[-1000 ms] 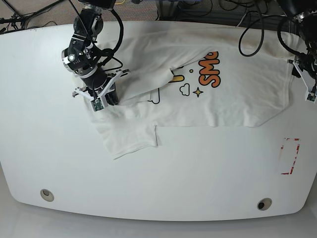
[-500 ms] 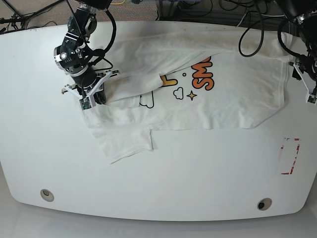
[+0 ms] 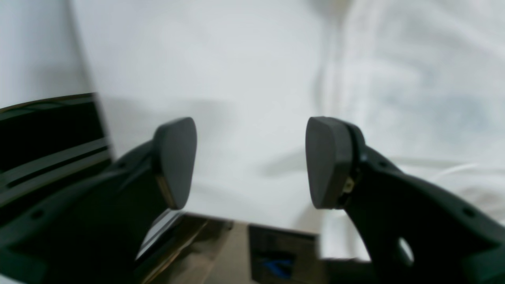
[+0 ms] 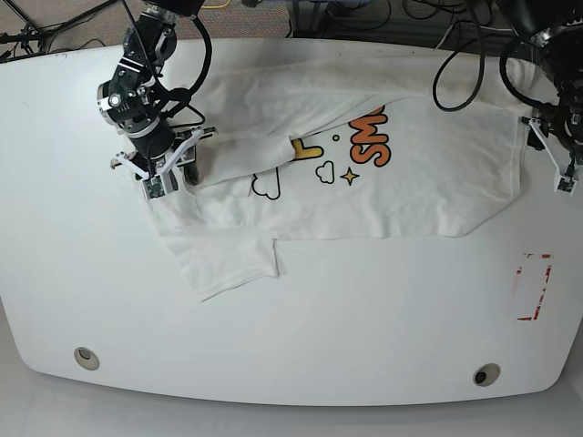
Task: Fold the T-shirt properly
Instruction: 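Pinch the shirt fabric with the right gripper and smooth it outward, then grasp the shirt edge near the print with the right gripper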
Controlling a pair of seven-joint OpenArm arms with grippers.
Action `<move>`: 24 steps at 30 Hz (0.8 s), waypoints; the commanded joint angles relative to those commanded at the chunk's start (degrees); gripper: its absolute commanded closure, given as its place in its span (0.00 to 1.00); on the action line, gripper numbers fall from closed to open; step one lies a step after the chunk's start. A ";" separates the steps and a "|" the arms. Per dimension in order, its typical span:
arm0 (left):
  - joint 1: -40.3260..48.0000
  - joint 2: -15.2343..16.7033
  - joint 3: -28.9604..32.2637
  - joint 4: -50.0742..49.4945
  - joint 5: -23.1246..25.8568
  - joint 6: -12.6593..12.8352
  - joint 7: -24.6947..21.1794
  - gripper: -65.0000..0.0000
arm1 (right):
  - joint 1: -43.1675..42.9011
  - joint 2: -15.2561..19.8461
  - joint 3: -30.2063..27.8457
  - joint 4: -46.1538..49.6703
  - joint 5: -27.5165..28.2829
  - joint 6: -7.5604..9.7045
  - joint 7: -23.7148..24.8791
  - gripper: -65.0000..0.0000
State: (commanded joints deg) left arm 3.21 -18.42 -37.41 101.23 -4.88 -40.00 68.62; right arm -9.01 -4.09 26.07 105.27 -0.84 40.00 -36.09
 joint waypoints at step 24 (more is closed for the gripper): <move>-3.96 1.41 -0.18 0.00 0.35 0.00 0.00 0.39 | 17.41 7.82 0.09 -19.34 0.18 0.00 0.44 0.29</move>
State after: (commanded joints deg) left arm -0.75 -17.01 -37.58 101.23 -4.53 -40.00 68.62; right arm 8.40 3.74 26.15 85.93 -0.66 40.00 -35.65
